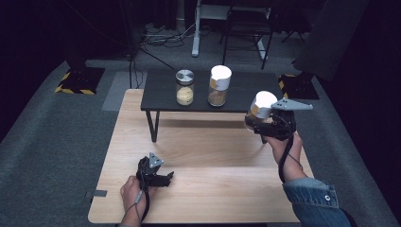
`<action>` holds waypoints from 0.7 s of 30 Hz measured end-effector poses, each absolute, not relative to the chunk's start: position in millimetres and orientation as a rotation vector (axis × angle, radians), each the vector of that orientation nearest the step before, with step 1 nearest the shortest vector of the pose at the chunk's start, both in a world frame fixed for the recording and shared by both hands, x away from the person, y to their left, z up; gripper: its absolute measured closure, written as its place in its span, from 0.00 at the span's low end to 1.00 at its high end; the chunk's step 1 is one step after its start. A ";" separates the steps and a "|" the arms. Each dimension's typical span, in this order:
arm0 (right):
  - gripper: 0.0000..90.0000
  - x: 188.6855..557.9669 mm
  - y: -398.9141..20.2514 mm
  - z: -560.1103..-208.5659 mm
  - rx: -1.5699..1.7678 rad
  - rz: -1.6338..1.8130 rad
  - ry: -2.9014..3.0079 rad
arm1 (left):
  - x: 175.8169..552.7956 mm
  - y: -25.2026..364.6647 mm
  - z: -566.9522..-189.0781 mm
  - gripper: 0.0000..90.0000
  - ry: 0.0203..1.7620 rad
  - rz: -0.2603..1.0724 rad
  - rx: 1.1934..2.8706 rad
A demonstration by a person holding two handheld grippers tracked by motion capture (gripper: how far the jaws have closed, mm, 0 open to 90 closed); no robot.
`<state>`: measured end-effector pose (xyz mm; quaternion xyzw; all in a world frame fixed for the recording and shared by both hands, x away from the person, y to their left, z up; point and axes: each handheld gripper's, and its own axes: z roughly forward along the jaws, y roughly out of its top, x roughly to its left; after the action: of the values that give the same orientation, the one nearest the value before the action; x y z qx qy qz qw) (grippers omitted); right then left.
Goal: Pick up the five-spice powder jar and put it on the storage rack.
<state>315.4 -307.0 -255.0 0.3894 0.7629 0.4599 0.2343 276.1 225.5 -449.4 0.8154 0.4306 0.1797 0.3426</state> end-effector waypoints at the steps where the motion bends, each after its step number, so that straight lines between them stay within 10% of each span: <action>1: 0.34 317.3 -306.5 -252.8 1.070 1.264 2.091 | 276.1 225.5 -449.5 0.14 1.121 0.466 2.118; 21: 0.33 364.2 -291.1 -225.4 1.116 1.206 2.038 | 276.2 225.6 -449.7 0.14 1.123 0.465 2.116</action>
<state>364.2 -291.1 -225.4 0.4117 0.7519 0.4449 0.2592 276.2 225.6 -449.7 0.8144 0.4321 0.1789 0.3435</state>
